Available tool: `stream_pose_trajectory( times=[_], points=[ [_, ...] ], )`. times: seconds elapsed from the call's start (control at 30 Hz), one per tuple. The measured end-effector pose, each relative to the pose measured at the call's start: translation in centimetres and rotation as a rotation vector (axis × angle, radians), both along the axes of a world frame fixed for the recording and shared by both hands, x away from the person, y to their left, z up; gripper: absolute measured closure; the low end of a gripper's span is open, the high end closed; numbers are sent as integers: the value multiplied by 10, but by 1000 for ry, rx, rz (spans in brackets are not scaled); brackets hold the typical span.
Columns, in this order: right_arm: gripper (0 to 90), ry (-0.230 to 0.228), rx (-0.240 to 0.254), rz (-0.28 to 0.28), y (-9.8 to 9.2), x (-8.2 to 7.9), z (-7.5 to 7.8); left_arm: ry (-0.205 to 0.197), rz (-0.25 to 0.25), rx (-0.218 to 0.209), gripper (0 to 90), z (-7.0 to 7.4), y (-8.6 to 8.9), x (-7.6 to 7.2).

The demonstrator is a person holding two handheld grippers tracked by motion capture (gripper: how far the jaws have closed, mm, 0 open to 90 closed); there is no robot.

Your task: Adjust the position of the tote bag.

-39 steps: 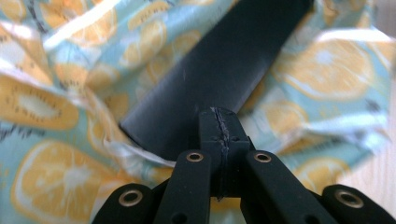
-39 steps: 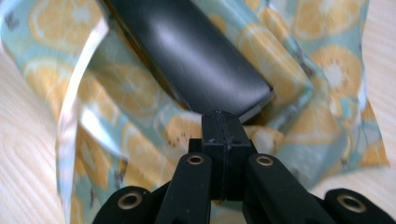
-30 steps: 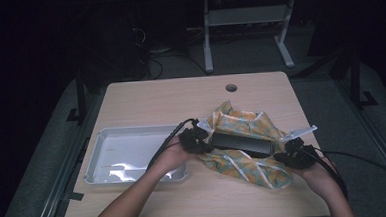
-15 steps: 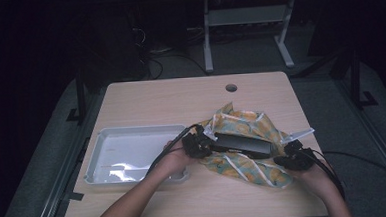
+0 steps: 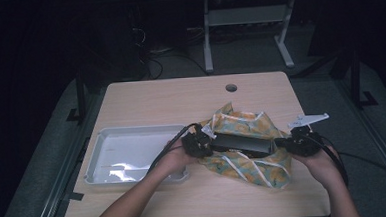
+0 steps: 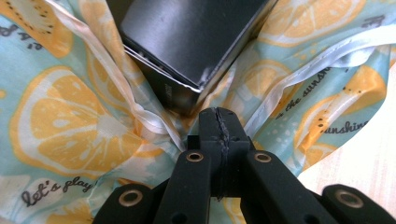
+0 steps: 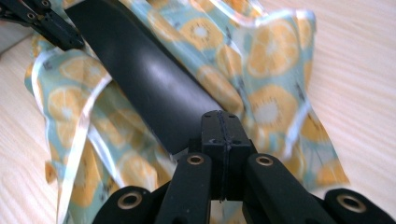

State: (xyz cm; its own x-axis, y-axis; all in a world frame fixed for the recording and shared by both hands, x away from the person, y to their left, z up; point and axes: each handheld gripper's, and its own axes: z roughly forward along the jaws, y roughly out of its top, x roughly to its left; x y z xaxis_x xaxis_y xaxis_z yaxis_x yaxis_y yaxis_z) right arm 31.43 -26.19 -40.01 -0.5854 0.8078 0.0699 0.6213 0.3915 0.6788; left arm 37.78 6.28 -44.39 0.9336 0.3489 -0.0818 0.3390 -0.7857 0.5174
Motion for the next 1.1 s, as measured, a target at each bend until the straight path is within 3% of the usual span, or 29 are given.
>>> stream_pose_trajectory(
  times=[0.07, 0.47, 0.9, 1.0, 1.1],
  points=[
    [898, 7, -2, 6, 6, 5, 0, 12, 8, -26, 900, 1, 2, 1],
    [899, 44, -24, 23, 28, 45, -11, 16, 16, -49, 900, 3, 7, 4],
    [898, 139, -59, -27, 18, 68, -49, 17, 16, -27, 900, -1, 5, 5],
    [899, 155, -48, -35, 18, 70, -53, 17, 16, -26, 900, -2, 5, 5],
    [899, 156, -68, -39, 19, 70, -53, 13, 14, -16, 900, -3, 4, 5]
  ],
)
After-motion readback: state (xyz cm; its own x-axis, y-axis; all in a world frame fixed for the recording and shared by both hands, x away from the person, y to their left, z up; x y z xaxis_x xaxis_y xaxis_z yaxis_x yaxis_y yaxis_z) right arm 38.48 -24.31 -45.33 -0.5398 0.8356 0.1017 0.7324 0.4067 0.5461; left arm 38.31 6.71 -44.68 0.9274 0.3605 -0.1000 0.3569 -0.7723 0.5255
